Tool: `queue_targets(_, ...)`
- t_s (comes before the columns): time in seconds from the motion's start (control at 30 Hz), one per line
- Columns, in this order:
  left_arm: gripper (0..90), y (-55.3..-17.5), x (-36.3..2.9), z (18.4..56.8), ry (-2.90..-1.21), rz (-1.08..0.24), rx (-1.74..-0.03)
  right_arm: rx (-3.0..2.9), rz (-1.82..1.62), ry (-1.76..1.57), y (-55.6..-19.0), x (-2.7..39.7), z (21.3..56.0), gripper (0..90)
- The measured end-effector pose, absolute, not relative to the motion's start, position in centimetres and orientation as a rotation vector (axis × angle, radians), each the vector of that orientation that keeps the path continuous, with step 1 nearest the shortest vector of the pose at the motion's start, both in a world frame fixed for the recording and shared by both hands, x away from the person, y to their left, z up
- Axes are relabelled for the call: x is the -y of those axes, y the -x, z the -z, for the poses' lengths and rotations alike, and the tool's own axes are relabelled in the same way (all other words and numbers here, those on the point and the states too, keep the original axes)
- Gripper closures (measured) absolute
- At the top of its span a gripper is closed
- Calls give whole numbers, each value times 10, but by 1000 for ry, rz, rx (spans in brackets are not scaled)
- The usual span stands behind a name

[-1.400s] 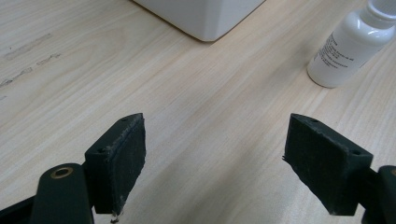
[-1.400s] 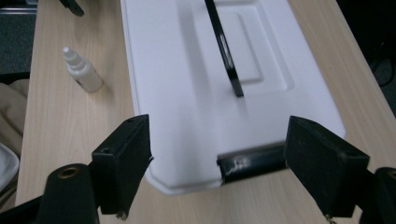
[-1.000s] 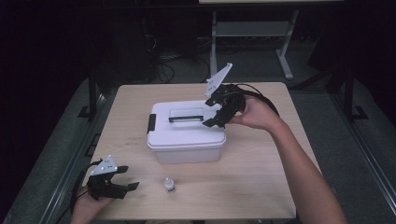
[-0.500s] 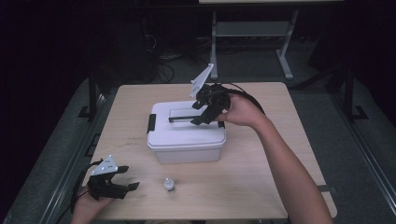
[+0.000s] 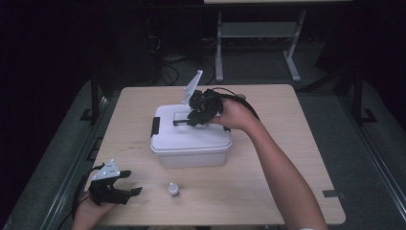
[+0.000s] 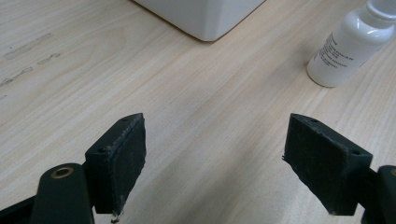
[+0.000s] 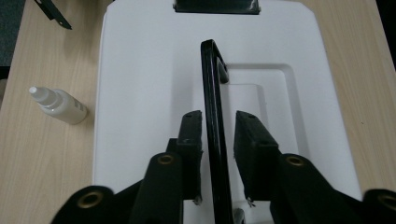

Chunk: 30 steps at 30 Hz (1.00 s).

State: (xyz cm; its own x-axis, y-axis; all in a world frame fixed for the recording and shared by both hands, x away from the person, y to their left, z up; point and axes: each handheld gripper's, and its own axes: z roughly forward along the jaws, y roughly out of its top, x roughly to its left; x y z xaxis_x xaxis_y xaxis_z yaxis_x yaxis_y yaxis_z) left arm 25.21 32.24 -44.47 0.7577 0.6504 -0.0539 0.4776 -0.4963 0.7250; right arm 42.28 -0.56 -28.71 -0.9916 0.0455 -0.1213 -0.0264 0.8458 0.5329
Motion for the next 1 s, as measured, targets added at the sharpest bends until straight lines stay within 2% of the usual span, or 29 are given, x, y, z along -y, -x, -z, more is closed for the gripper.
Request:
queue_targets(0.17, 204, -252, -322, 445, -2190, -290, -839, -2908, -835, -20, -424, 2, 290, 788)
queue_targets(0.53, 205, -252, -322, 445, -2189, -290, -837, -2924, -854, -75, -426, 3, 286, 838)
queue_targets(1.0, 205, -253, -323, 445, -2183, -287, -837, -2951, -905, -74, -433, 6, 286, 844)
